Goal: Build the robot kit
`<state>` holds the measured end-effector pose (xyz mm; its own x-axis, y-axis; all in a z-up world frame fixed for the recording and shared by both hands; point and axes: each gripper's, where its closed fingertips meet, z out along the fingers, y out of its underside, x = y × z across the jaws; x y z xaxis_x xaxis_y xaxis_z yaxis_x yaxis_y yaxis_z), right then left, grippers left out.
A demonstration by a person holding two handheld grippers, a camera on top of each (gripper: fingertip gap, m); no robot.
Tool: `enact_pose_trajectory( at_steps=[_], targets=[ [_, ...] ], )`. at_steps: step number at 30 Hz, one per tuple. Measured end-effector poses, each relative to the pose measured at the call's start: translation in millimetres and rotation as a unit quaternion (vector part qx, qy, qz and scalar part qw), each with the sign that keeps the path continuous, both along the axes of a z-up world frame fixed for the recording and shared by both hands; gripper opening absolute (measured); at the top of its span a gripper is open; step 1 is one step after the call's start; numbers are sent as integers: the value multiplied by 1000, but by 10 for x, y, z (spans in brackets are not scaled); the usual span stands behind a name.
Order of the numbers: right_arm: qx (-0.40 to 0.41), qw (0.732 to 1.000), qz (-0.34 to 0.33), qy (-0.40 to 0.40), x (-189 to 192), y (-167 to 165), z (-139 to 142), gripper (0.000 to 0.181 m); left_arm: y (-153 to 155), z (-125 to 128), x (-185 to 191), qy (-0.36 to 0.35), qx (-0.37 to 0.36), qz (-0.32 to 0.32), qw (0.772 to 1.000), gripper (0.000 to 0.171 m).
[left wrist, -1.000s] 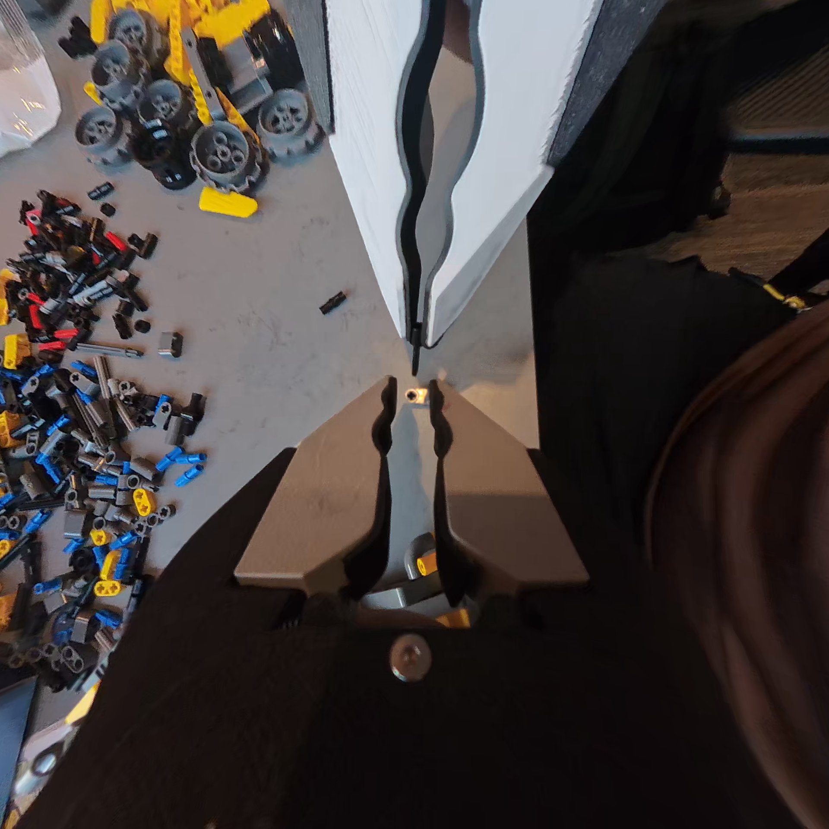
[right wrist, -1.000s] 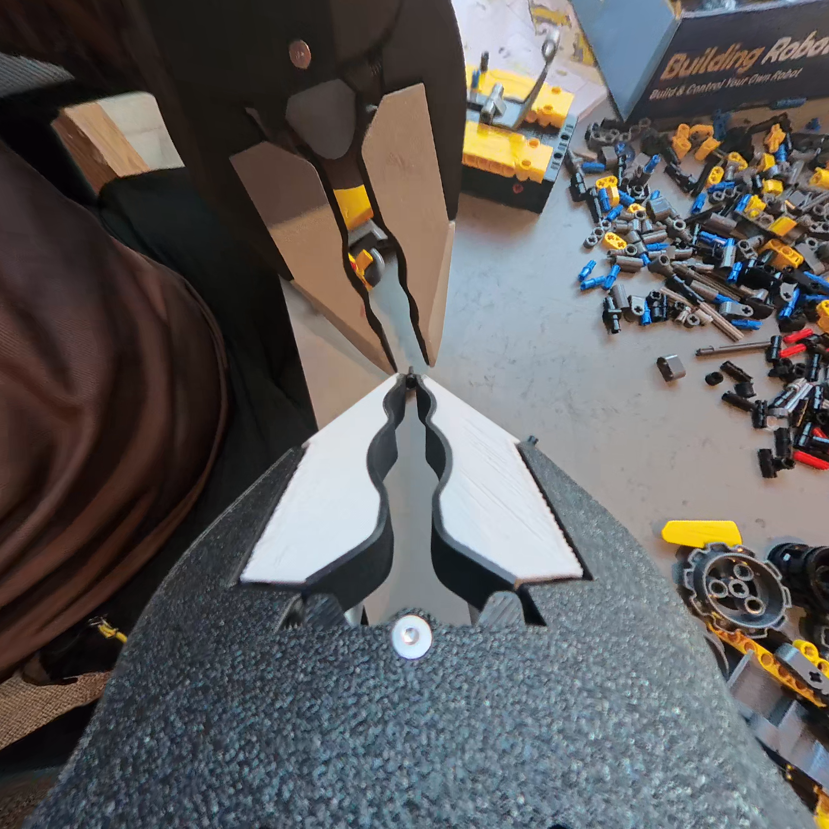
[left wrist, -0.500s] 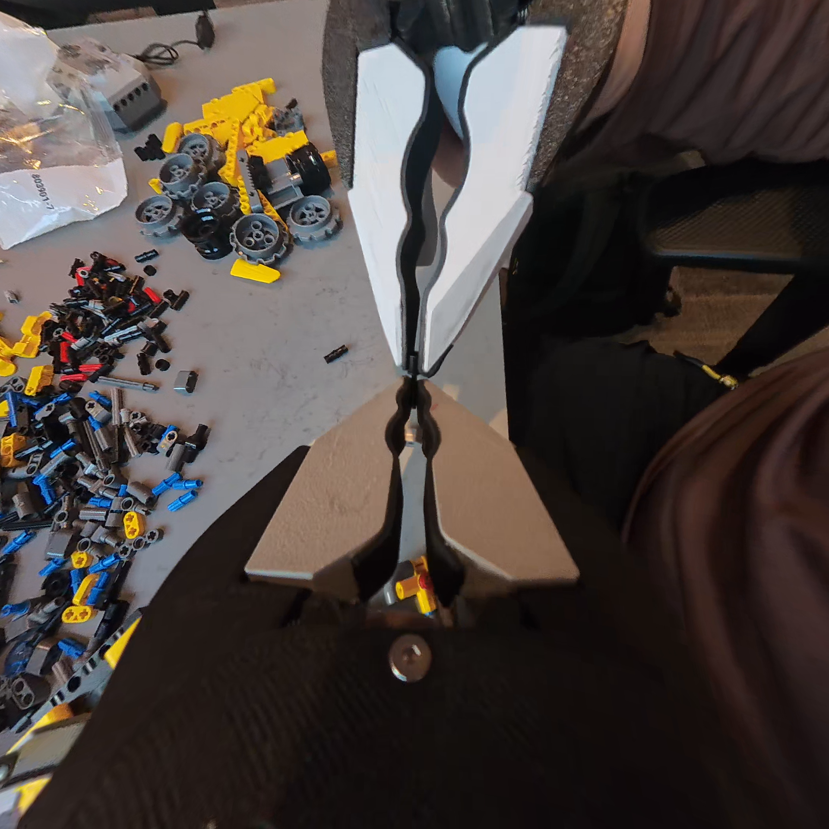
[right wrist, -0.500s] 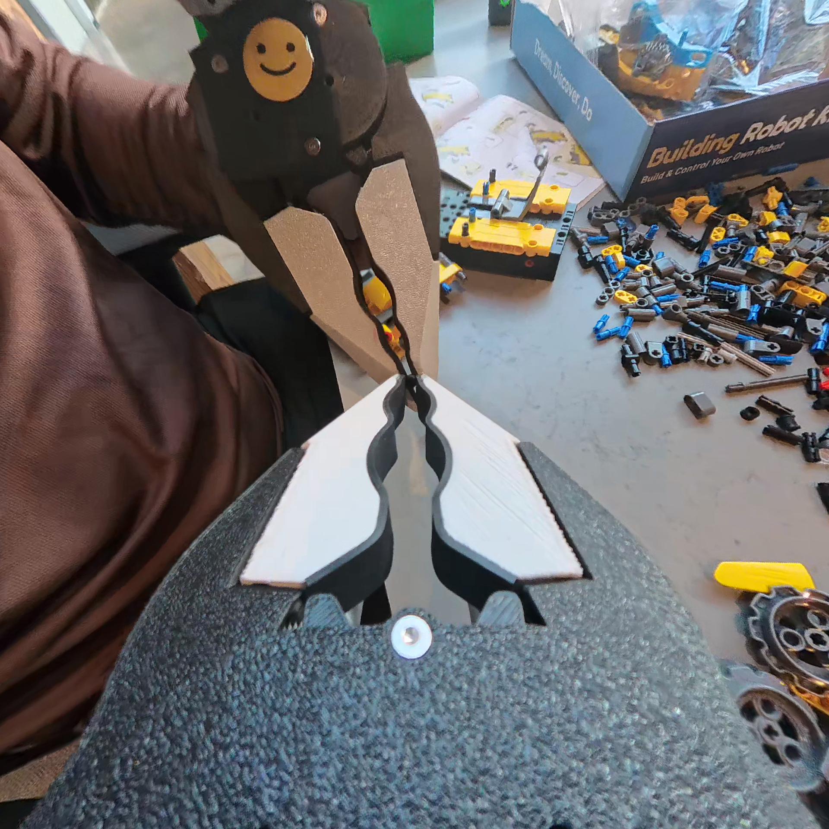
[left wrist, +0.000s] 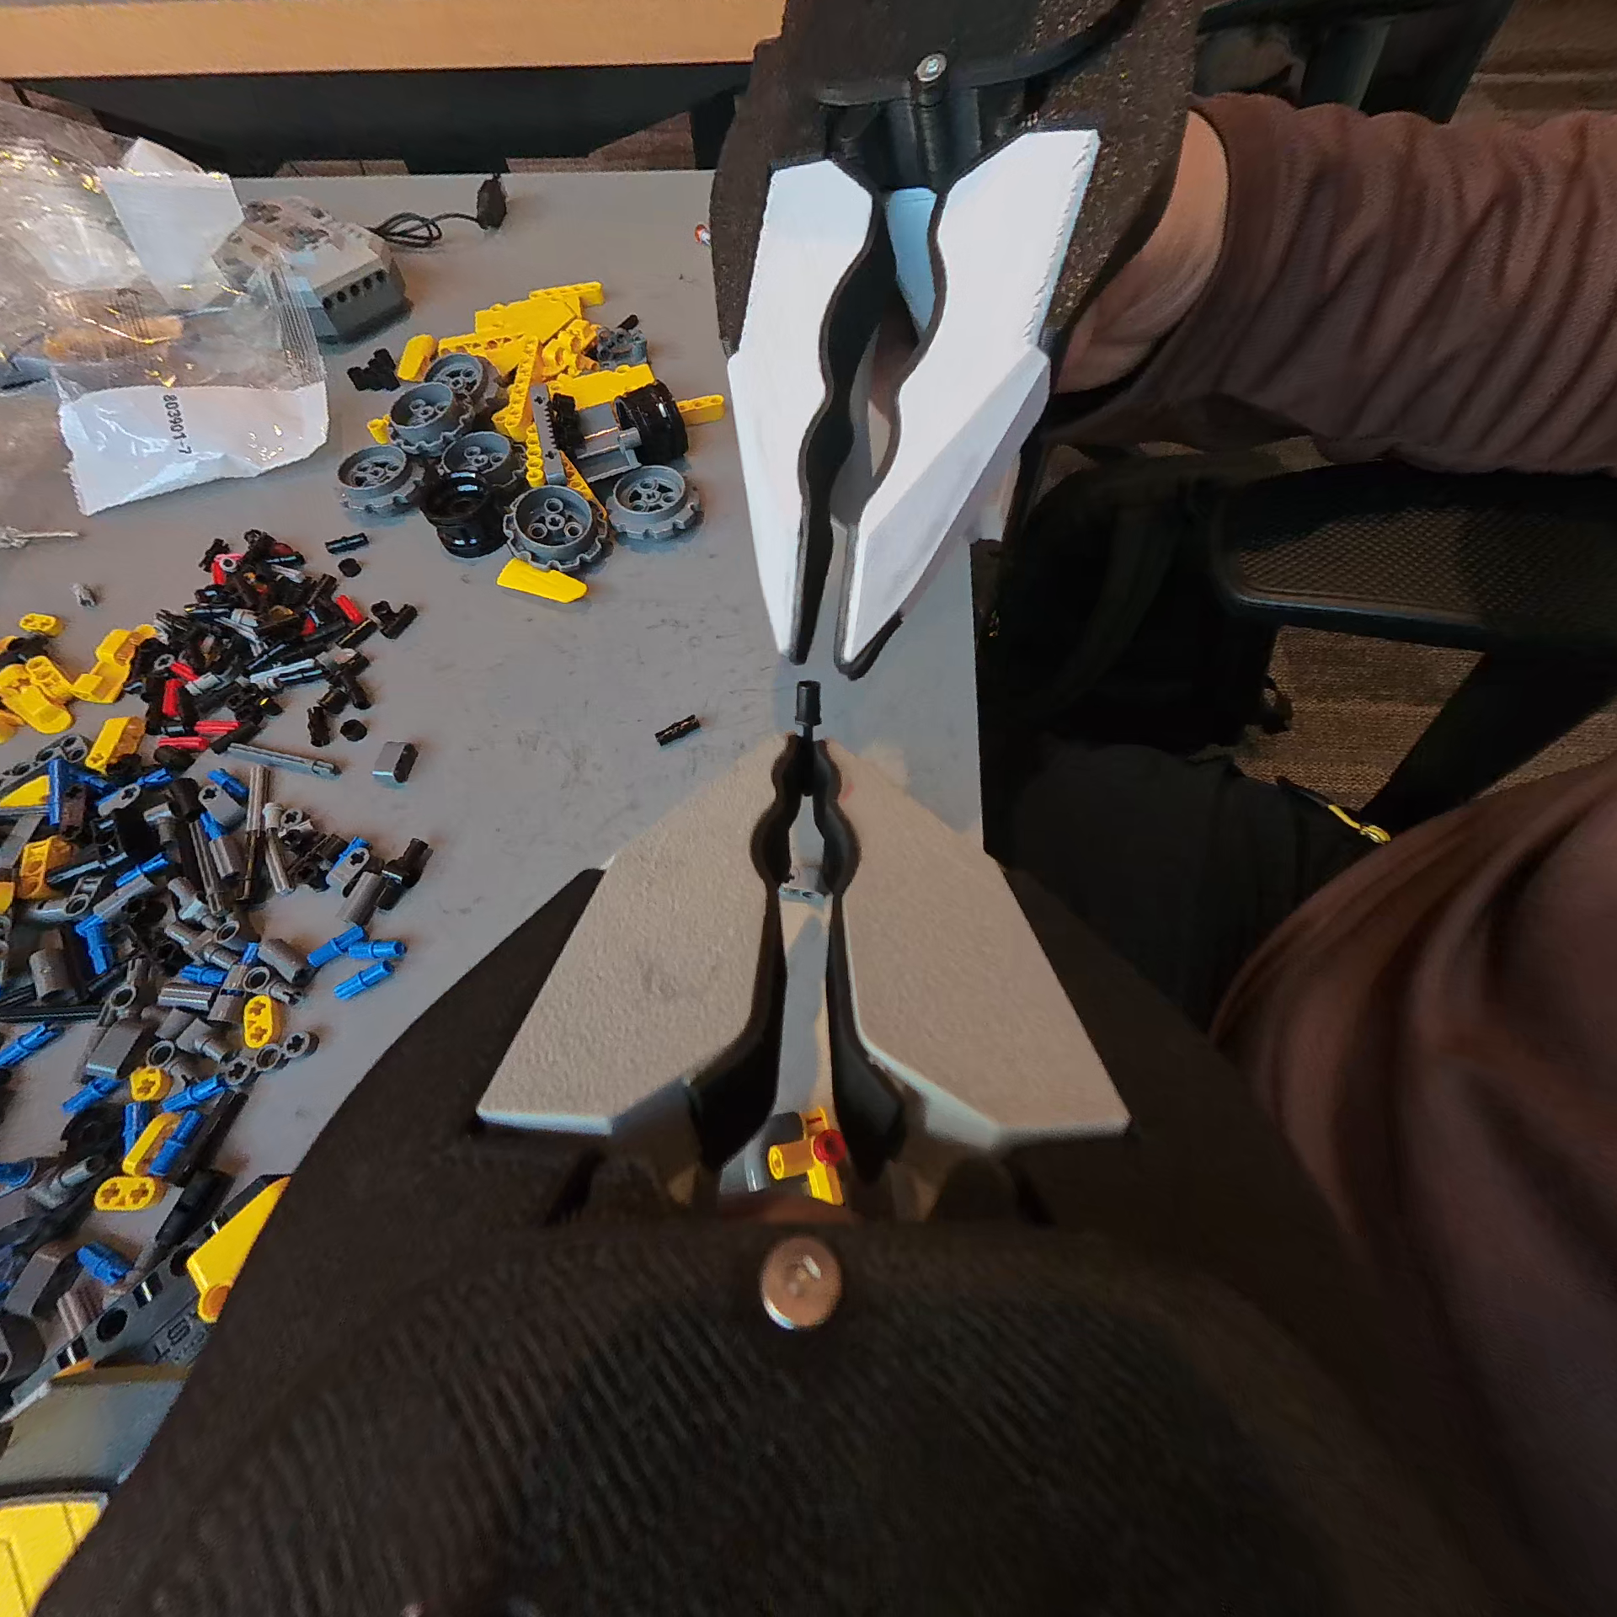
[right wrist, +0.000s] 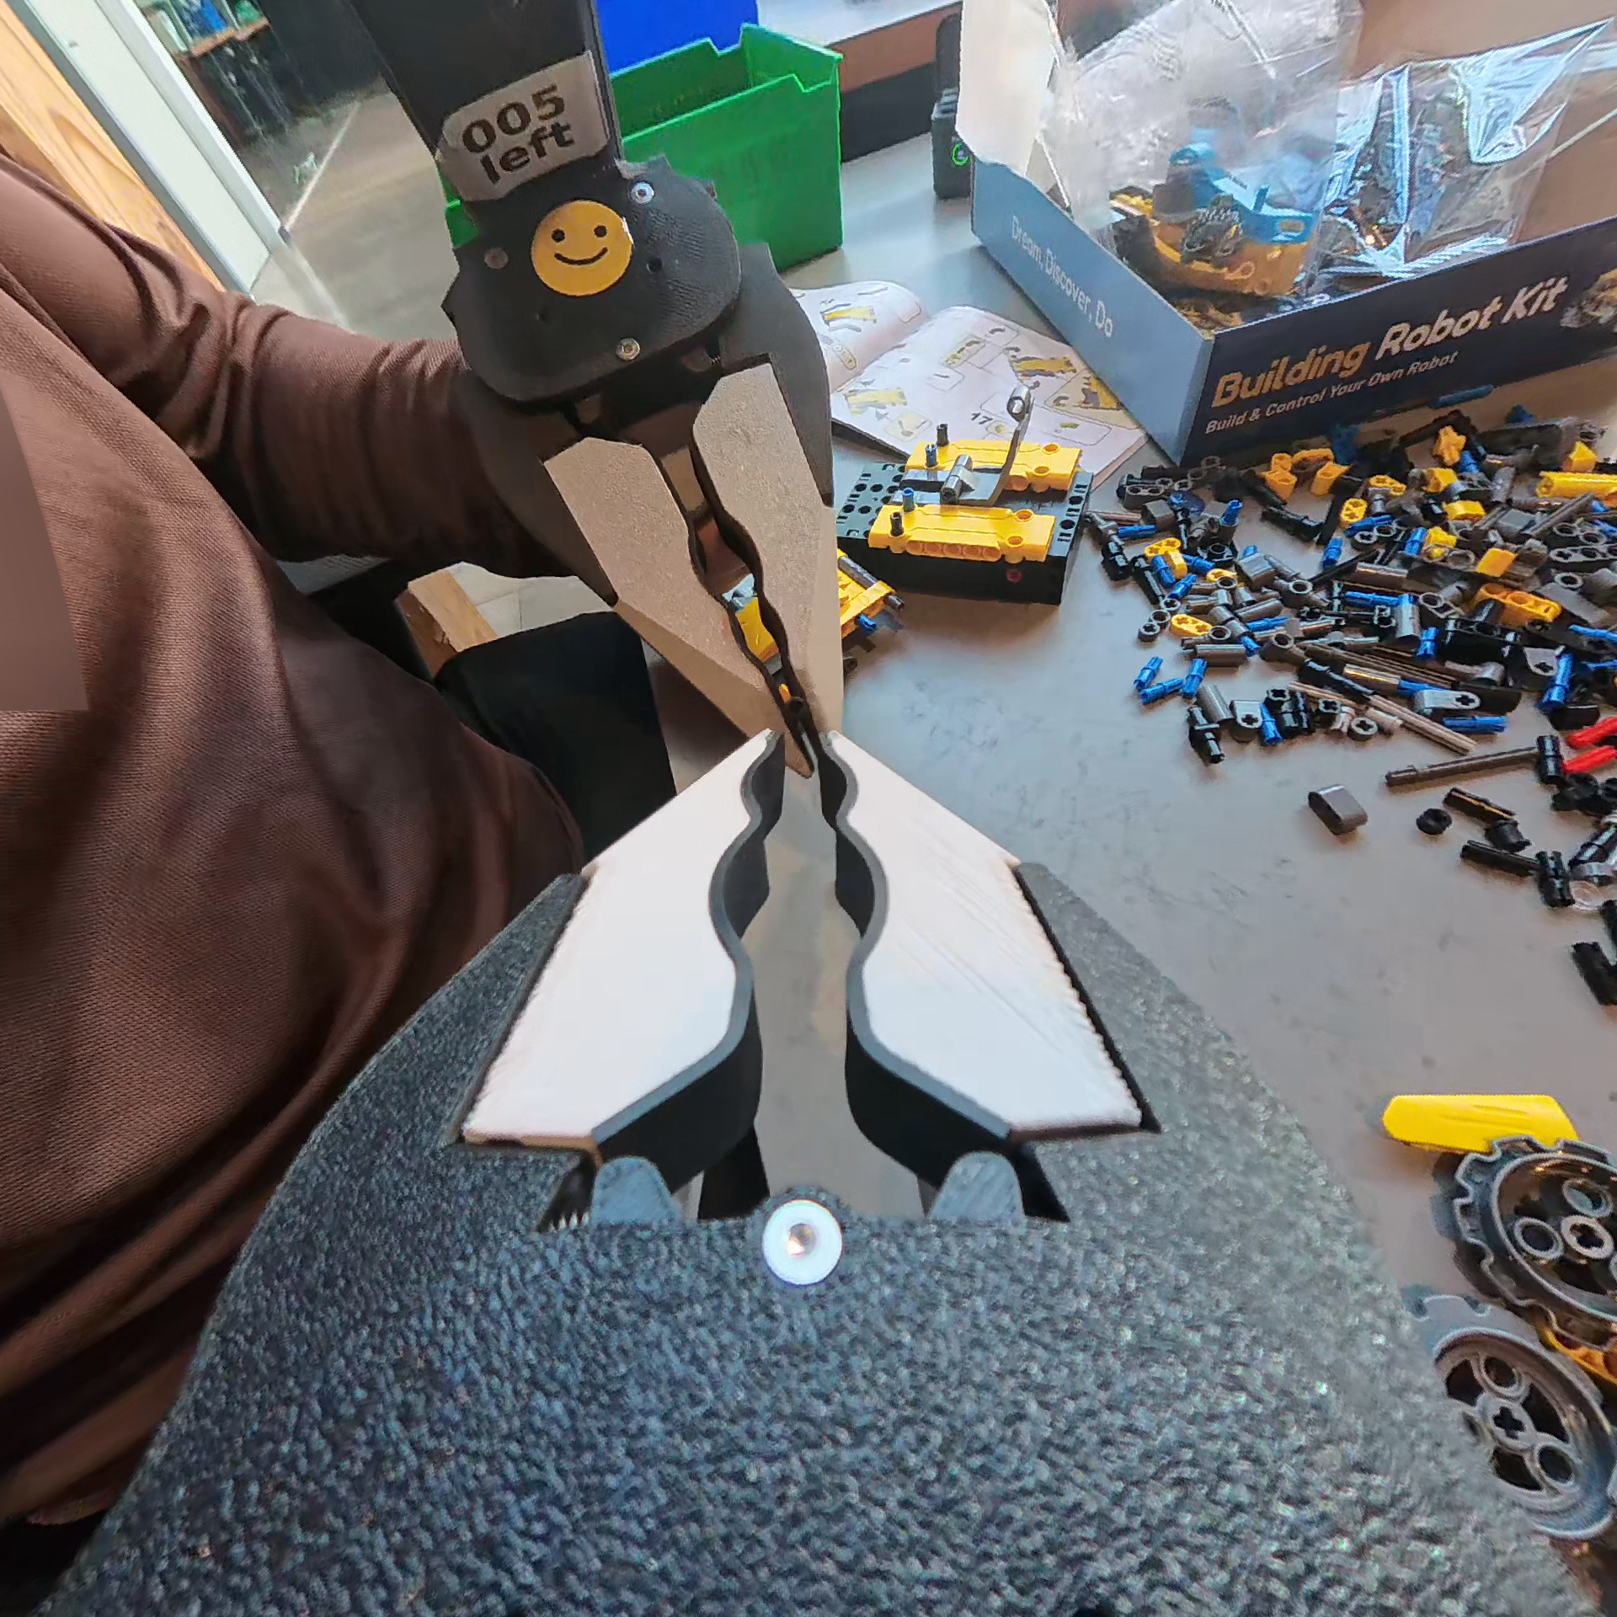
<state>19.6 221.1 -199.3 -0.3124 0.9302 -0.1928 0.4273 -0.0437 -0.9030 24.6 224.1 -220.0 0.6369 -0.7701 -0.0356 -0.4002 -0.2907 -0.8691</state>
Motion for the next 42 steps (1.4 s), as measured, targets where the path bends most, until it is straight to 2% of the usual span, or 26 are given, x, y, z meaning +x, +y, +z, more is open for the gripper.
enact_pose_trajectory(
  at_steps=[10,18,22,28,36,42],
  targets=[
    [21,1000,2,-4,-44,-41,-5,0,5,0,66,-4,-8,-5,1000,0],
    [8,999,-20,-28,-45,17,-115,0,44,-127,63,18,-28,5,999,0],
    [-12,998,-44,-42,-2,141,-163,0,27,-302,-76,62,-60,13,996,26],
    [-17,997,-42,-69,15,132,-340,0,-59,-599,-100,142,-102,-19,984,29],
    [30,995,-30,-95,31,67,-549,1,-6,-722,-67,183,-115,-43,975,14],
    [34,994,-39,-93,81,94,-579,0,11,-724,33,195,-115,-64,972,13]
  ],
)
